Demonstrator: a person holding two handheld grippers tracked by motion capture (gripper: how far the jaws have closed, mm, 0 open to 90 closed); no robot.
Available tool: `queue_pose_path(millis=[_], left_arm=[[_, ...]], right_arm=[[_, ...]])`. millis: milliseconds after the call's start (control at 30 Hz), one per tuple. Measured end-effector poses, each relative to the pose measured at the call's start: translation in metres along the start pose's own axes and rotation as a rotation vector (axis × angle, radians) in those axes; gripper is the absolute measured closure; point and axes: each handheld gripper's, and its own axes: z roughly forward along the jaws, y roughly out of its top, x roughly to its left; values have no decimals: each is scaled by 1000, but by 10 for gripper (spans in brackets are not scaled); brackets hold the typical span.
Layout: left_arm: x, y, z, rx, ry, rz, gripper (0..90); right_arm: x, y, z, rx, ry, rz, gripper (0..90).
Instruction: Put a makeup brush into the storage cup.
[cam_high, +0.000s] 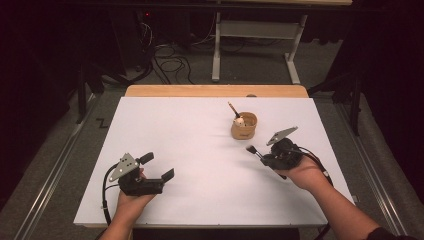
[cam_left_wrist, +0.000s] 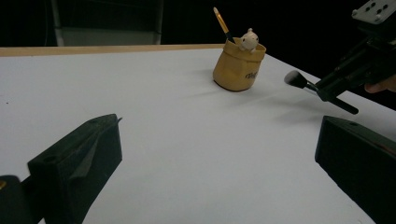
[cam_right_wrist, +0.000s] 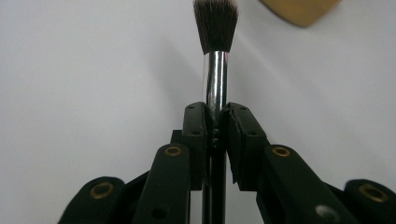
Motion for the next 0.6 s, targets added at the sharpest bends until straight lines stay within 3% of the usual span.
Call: queue_pose_path(millis=[267, 600], left_arm=[[0, -1, 1, 10, -1, 9, 14], [-3, -4, 6, 20, 7, 20, 5]], right_arm=[[0, -14, -13, -198, 17, 51, 798], [1, -32, -18, -389, 49, 98, 797]])
